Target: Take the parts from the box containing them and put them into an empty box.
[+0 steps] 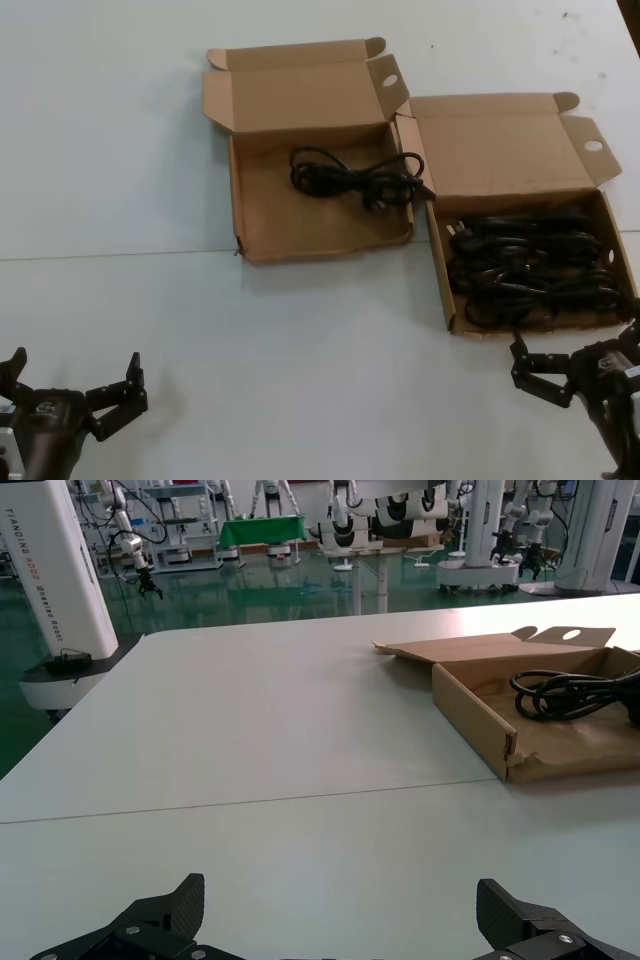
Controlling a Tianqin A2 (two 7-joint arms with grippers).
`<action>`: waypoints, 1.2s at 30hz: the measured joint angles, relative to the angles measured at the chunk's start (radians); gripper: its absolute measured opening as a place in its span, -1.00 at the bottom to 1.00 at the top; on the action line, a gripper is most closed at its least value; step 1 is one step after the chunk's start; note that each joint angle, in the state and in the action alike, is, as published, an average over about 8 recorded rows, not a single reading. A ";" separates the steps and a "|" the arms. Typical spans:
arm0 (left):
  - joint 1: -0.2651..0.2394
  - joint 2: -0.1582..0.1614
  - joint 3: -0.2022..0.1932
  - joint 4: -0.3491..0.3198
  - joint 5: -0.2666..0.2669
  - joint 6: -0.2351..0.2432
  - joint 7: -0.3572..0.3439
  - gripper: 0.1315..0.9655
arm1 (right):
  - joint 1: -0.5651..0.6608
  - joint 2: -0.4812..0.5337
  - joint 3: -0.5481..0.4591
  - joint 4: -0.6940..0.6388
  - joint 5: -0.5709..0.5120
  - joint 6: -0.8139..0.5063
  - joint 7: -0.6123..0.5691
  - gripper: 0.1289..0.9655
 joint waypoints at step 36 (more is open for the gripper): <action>0.000 0.000 0.000 0.000 0.000 0.000 0.000 1.00 | 0.000 0.000 0.000 0.000 0.000 0.000 0.000 1.00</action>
